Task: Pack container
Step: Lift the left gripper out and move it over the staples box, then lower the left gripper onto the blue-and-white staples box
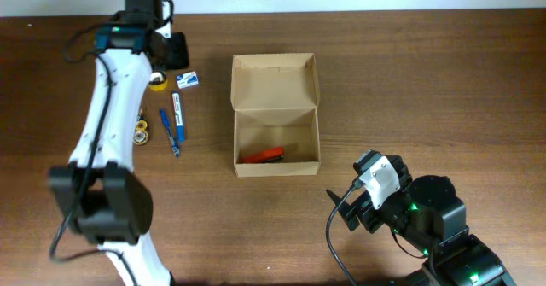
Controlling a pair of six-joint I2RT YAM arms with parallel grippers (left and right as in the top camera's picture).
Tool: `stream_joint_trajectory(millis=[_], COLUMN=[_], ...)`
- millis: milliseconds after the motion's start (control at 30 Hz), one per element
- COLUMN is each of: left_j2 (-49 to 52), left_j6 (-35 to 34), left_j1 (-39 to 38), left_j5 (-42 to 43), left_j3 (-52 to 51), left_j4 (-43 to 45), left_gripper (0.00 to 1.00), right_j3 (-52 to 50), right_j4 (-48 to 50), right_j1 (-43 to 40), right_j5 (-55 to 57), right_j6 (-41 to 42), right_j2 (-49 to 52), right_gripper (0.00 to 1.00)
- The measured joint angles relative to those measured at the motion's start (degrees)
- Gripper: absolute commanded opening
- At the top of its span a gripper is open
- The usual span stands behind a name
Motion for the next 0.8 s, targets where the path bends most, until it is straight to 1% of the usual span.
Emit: stream_joint_trajectory(millis=[133,300,467,533,600,633,667,800], left_j2=[7.1,12.7,16.1,16.4,16.5,16.5,16.5,16.6], left_j6=[-4.3,-6.8,-7.9,-8.0,-8.1,-8.2,-8.2,-8.4], left_j1=[0.0,0.0,0.0,0.0,0.0,0.0,0.0,0.0], left_j5=[1.6,2.0,1.2,0.7,-0.2,-0.5,-0.7,-0.8], left_j3=[0.0,1.4,6.3,7.6,8.4,8.6,8.7,8.7], left_j4=[1.4,1.9,1.9,1.9,2.0,2.0,2.1,2.8], left_gripper=[0.42,0.43,0.54,0.60,0.69,0.83,1.00,1.00], right_j3=[0.0,0.0,0.0,0.0,0.0,0.0,0.0,0.0], right_j4=[0.0,0.0,0.0,0.0,0.0,0.0,0.0,0.0], right_j1=[0.0,0.0,0.0,0.0,0.0,0.0,0.0,0.0], right_j5=[0.0,0.0,0.0,0.0,0.0,0.0,0.0,0.0], right_j6=[0.0,0.0,0.0,0.0,0.0,0.0,0.0,0.0], right_j2=[0.0,0.0,0.0,0.0,0.0,0.0,0.0,0.0], right_gripper=[0.99,0.99,0.99,0.99,0.99,0.99,0.99,0.99])
